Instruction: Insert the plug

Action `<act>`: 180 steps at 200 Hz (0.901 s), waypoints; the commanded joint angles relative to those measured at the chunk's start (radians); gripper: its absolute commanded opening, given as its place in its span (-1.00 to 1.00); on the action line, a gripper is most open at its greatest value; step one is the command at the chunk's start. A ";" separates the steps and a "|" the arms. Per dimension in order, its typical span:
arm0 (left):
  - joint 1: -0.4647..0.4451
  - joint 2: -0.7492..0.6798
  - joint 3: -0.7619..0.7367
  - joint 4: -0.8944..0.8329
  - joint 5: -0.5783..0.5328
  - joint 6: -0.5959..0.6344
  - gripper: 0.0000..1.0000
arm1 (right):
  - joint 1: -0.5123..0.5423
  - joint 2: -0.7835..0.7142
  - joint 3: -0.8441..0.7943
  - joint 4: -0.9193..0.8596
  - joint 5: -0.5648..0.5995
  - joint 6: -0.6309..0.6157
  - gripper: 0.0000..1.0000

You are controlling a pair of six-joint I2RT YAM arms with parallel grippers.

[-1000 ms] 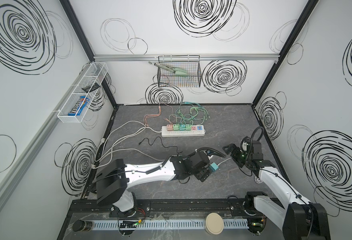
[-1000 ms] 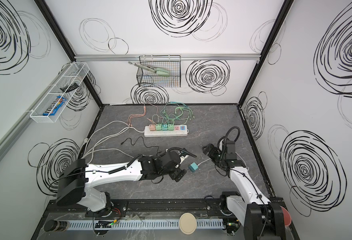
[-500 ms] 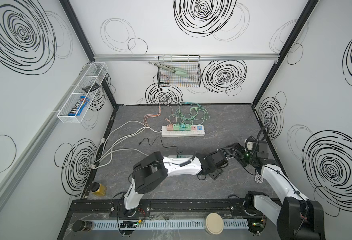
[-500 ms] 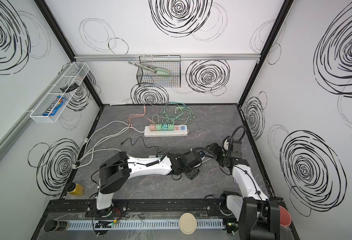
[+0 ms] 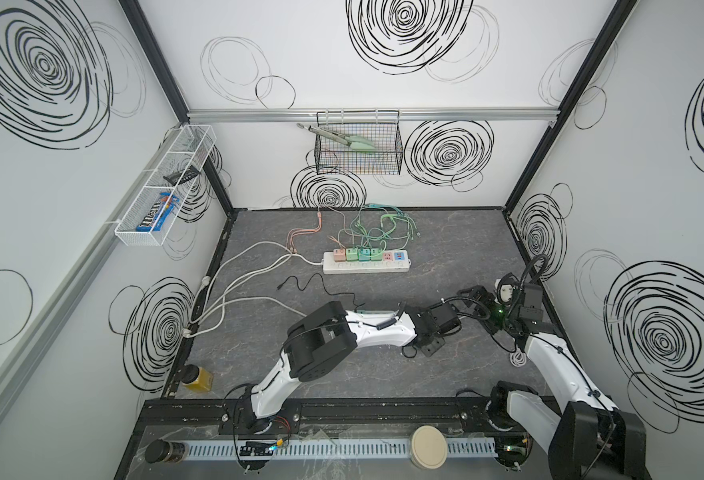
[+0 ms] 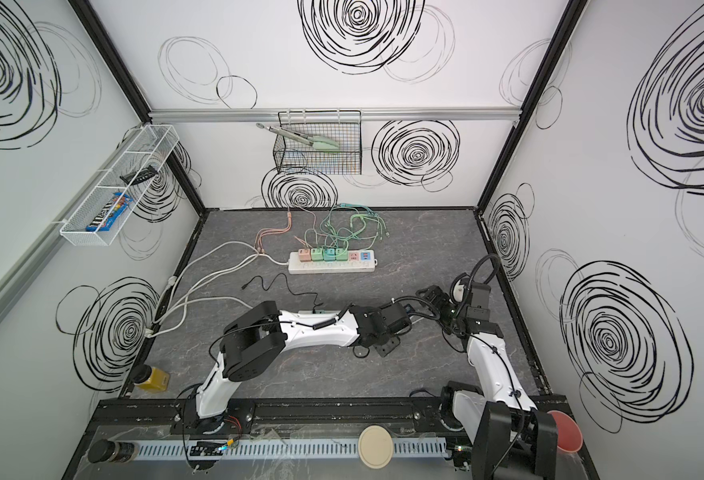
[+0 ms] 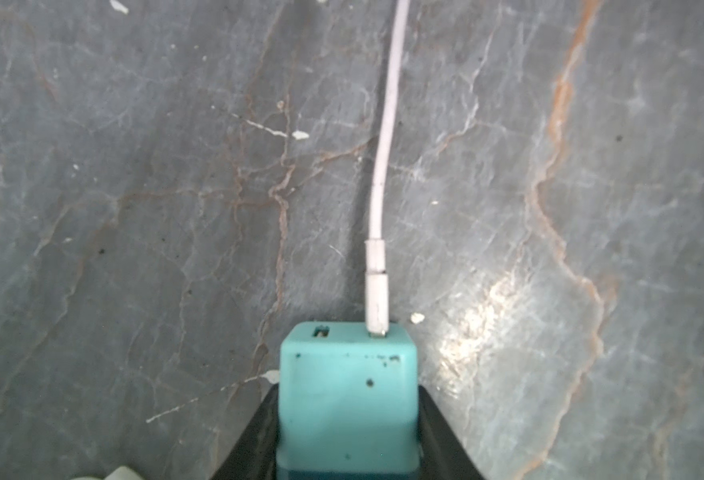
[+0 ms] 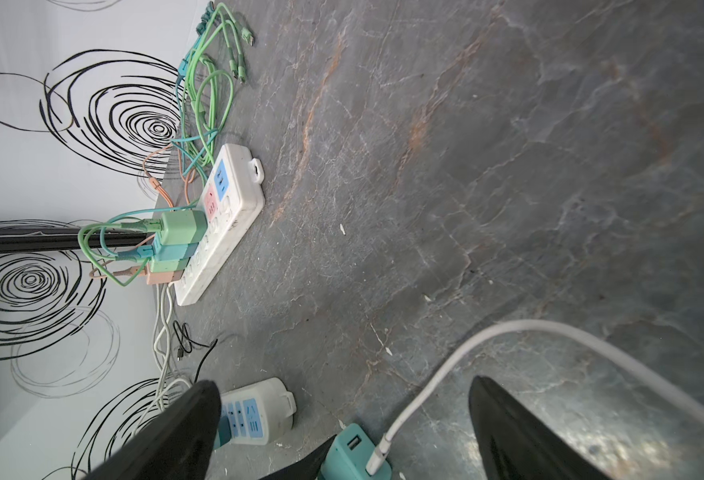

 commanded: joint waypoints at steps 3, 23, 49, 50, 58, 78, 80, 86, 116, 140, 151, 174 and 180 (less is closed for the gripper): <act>0.018 -0.065 -0.073 0.020 0.032 0.005 -0.60 | -0.004 -0.009 0.012 -0.006 -0.057 -0.046 0.95; 0.040 -0.130 -0.135 0.073 0.066 0.001 -0.96 | -0.003 -0.016 0.017 0.009 -0.133 -0.070 0.95; 0.059 -0.225 -0.216 0.122 0.063 0.021 -1.00 | 0.010 -0.041 0.016 0.027 -0.191 -0.080 0.95; 0.060 -0.229 -0.219 0.124 0.063 0.022 -1.00 | 0.011 -0.042 0.017 0.026 -0.192 -0.080 0.95; 0.064 -0.268 -0.252 0.150 0.065 0.035 -1.00 | 0.017 -0.051 0.022 0.023 -0.194 -0.091 0.95; 0.075 -0.377 -0.341 0.234 0.079 0.067 -1.00 | 0.032 -0.064 0.045 -0.020 -0.201 -0.121 0.95; 0.077 -0.387 -0.349 0.241 0.078 0.070 -1.00 | 0.034 -0.065 0.049 -0.026 -0.203 -0.124 0.95; 0.081 -0.414 -0.371 0.258 0.077 0.079 -1.00 | 0.038 -0.069 0.057 -0.046 -0.211 -0.133 0.95; 0.113 -0.519 -0.444 0.307 0.086 0.126 -1.00 | 0.080 -0.098 0.080 -0.102 -0.278 -0.158 0.95; 0.130 -0.590 -0.503 0.364 0.114 0.207 -1.00 | 0.151 -0.120 0.086 -0.095 -0.320 -0.142 0.95; 0.137 -0.622 -0.529 0.389 0.129 0.251 -1.00 | 0.195 -0.132 0.090 -0.091 -0.294 -0.128 0.95; 0.167 -0.684 -0.578 0.437 0.175 0.315 -1.00 | 0.259 -0.153 0.088 -0.059 -0.266 -0.107 0.95; 0.180 -0.698 -0.590 0.446 0.202 0.325 -1.00 | 0.268 -0.155 0.089 -0.055 -0.264 -0.103 0.95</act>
